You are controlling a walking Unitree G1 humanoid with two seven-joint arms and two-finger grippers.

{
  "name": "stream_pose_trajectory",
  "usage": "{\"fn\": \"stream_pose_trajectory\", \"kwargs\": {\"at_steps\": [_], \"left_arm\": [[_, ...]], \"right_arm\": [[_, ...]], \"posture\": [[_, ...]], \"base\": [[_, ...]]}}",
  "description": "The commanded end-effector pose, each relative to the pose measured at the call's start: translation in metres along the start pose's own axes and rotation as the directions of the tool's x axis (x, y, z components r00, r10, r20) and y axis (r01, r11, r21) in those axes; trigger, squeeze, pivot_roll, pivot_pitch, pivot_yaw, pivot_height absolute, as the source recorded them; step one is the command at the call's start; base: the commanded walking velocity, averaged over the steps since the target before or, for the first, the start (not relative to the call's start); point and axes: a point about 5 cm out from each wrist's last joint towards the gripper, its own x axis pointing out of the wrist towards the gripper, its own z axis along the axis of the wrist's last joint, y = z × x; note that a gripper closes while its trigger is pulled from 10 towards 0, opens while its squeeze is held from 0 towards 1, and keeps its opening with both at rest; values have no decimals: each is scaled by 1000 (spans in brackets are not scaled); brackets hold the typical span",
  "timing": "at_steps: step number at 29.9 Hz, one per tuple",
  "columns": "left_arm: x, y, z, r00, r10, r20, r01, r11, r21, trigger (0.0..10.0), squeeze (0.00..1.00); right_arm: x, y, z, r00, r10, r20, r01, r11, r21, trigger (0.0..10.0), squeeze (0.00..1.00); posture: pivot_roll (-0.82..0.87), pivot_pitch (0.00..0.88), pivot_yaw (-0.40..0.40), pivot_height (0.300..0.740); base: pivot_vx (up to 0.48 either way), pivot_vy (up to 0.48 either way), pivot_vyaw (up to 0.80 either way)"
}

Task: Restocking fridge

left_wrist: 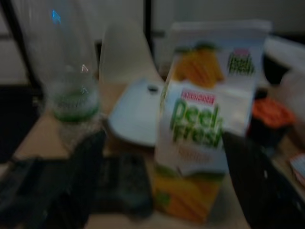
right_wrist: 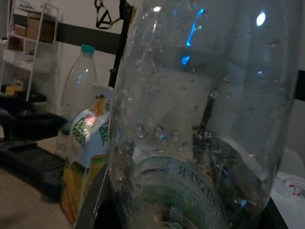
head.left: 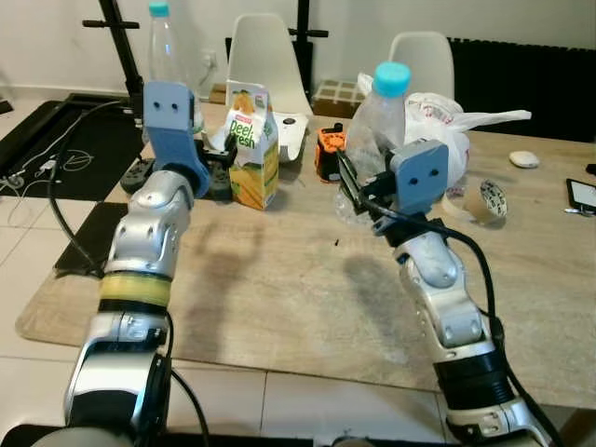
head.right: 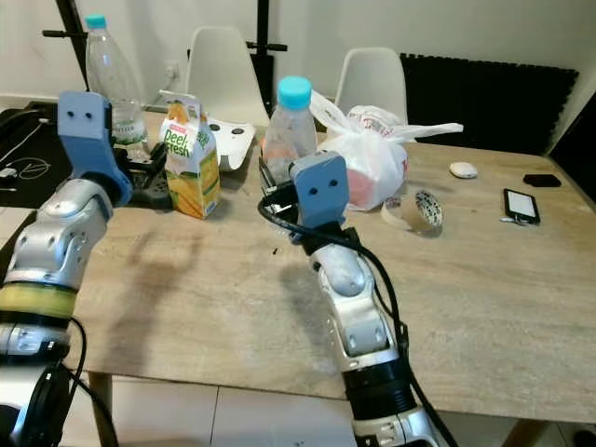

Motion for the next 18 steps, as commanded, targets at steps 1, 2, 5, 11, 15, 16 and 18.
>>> {"fn": "stream_pose_trajectory", "kwargs": {"at_steps": [1,2,5,11,15,16,18], "left_arm": [[7,-5,-4,999,-29,-14,29,999,18,10000,1000],[10,-5,-4,999,-43,-18,43,999,11,10000,1000],[15,-6,0,996,-93,-11,93,995,-23,10000,1000],[26,2,23,989,-139,39,140,990,-1,10000,1000],[28,5,30,988,-146,54,145,989,16,10000,1000],[28,5,30,988,-146,54,145,989,16,10000,1000],[28,8,35,987,-148,60,147,989,32,10000,1000]], "right_arm": [[0,-1,6,1000,-11,16,11,1000,1,10000,0],[0,-1,7,1000,-12,17,12,1000,1,10000,0],[-1,-1,7,1000,-15,17,15,1000,3,10000,0],[-3,-1,9,1000,-20,15,20,1000,5,10000,0],[-4,0,10,1000,-19,16,19,1000,6,10000,0],[-4,0,10,1000,-19,16,19,1000,6,10000,0],[-4,0,10,1000,-19,17,19,1000,9,10000,0]], "posture": [[31,1,-50,740],[22,6,-45,740],[16,8,-42,740],[1,20,-32,740],[-3,21,-30,740],[-3,21,-30,740],[-3,22,-29,740]], "base": [[0,0,0],[0,0,0],[0,0,0],[0,0,0],[0,0,0],[0,0,0],[0,0,0]]}}
